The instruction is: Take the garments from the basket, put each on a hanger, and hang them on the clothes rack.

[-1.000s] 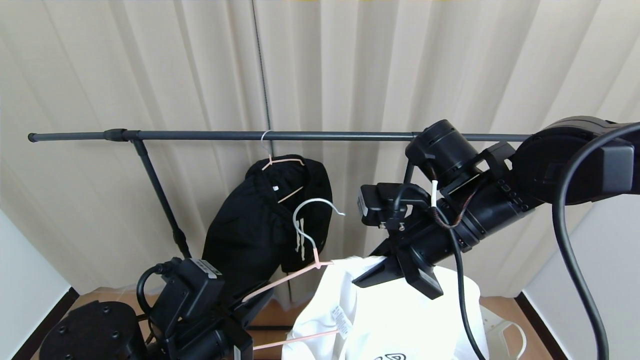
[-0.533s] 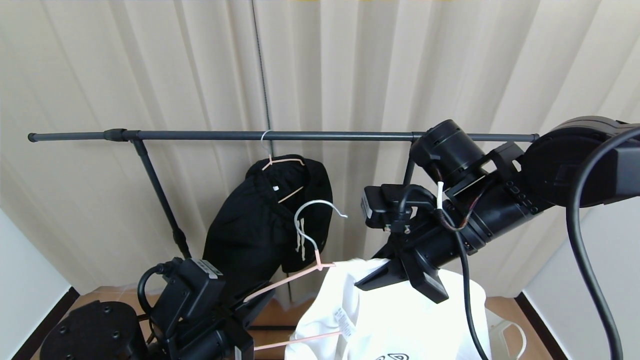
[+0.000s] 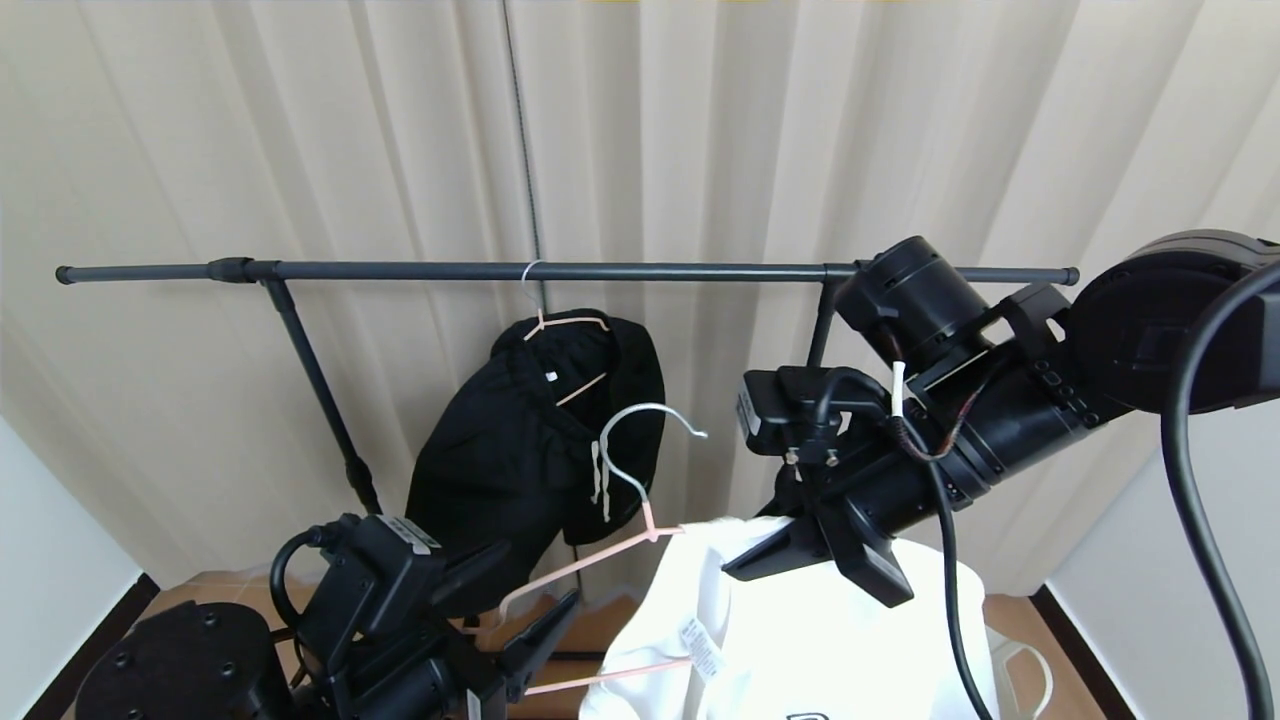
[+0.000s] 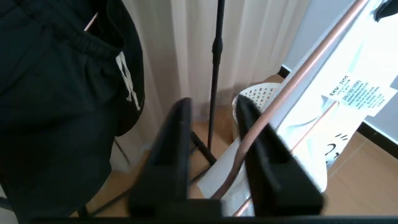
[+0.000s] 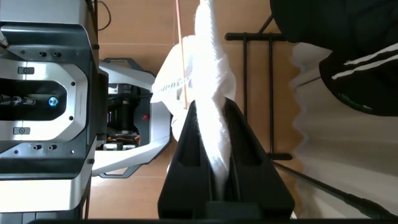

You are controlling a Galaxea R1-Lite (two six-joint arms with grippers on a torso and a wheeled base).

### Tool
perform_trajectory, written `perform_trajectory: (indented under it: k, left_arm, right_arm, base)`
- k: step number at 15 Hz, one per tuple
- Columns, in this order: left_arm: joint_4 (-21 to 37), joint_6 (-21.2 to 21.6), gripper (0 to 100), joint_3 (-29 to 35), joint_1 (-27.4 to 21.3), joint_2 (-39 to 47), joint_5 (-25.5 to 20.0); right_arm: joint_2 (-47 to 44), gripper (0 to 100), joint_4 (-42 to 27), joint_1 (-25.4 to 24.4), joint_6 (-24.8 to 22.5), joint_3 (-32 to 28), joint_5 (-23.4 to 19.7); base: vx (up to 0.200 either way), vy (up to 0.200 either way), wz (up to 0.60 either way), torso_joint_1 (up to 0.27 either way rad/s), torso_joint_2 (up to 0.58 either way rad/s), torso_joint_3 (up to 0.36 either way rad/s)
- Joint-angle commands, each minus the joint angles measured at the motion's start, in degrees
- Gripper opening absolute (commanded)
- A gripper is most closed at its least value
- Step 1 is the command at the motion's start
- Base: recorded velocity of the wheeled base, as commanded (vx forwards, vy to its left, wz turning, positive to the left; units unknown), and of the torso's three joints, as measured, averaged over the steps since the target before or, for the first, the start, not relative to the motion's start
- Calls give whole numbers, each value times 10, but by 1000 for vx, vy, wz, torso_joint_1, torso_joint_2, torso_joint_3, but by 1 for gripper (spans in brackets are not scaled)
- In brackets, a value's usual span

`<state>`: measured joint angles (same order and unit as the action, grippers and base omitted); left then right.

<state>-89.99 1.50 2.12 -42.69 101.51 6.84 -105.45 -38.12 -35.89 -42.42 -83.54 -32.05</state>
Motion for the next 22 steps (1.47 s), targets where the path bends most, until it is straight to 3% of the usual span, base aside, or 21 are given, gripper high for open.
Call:
perform_trajectory:
  k: [1, 7, 13, 16, 17, 19, 21, 22]
  left_arm:
    - [0, 1, 100, -2, 0, -3, -1]
    - [0, -4, 100, -5, 0, -54, -3]
    - [0, -12, 100, 17, 27, -61, -3]
    - [0, -15, 100, 68, 53, -55, 4]
    - [28, -18, 100, 84, 53, -56, 5]
    - [173, -19, 100, 149, 52, -61, 25]
    - [284, -24, 100, 199, 42, -64, 51]
    - [363, -47, 100, 234, 23, -62, 55]
  right_arm:
    - [2, 0, 1, -1, 0, 4, -1]
    - [3, 0, 8, 15, 0, 18, -1]
    - [3, 0, 45, 83, 23, 19, -1]
    - [31, 0, 123, 106, 52, 73, 0]
    - [43, 0, 169, 111, 76, 103, 1]
    - [69, 0, 277, 121, 117, 180, 4]
    - [74, 0, 350, 122, 127, 212, 17]
    - [78, 0, 376, 121, 132, 216, 44]
  base:
    - [0, 0, 0, 0, 0, 0]
    - [0, 0, 0, 0, 0, 0]
    - [0, 0, 0, 0, 0, 0]
    - [0, 0, 0, 0, 0, 0]
    - [0, 0, 0, 0, 0, 0]
    - [0, 0, 0, 0, 0, 0]
    - [0, 0, 0, 0, 0, 0]
    - [0, 0, 0, 0, 0, 0]
